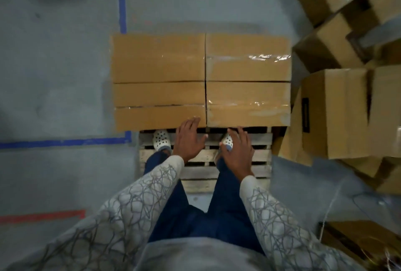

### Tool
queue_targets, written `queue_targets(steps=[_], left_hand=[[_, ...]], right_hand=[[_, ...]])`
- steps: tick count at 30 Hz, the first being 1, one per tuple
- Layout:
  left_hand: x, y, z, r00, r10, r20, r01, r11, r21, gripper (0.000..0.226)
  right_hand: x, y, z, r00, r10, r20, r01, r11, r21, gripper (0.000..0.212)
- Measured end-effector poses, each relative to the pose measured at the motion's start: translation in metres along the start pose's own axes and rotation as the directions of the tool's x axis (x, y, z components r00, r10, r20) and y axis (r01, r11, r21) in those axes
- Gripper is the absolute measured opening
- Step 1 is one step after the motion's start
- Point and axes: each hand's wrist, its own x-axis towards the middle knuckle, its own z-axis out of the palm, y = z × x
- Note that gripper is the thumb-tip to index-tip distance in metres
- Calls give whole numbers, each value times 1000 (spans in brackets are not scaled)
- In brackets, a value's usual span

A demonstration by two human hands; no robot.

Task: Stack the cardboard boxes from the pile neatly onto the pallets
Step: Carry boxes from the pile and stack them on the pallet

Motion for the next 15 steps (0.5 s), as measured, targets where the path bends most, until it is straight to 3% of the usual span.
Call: queue_targets(steps=[6,10,15], left_hand=[[-55,-21,-73,992,121,-29,-122,992,-42,75],[-73,-45,-111,972,233,14,-233,972,37,82],[-85,-64,-136,954,287,82,-294,952,89,89]], right_hand=[[-60,-54,1,989,53,-139,-48,998,45,59],[-93,-99,21,974,144,-174,-121,983,136,59],[-132,-137,47,988,41,-151,-32,997,67,58]])
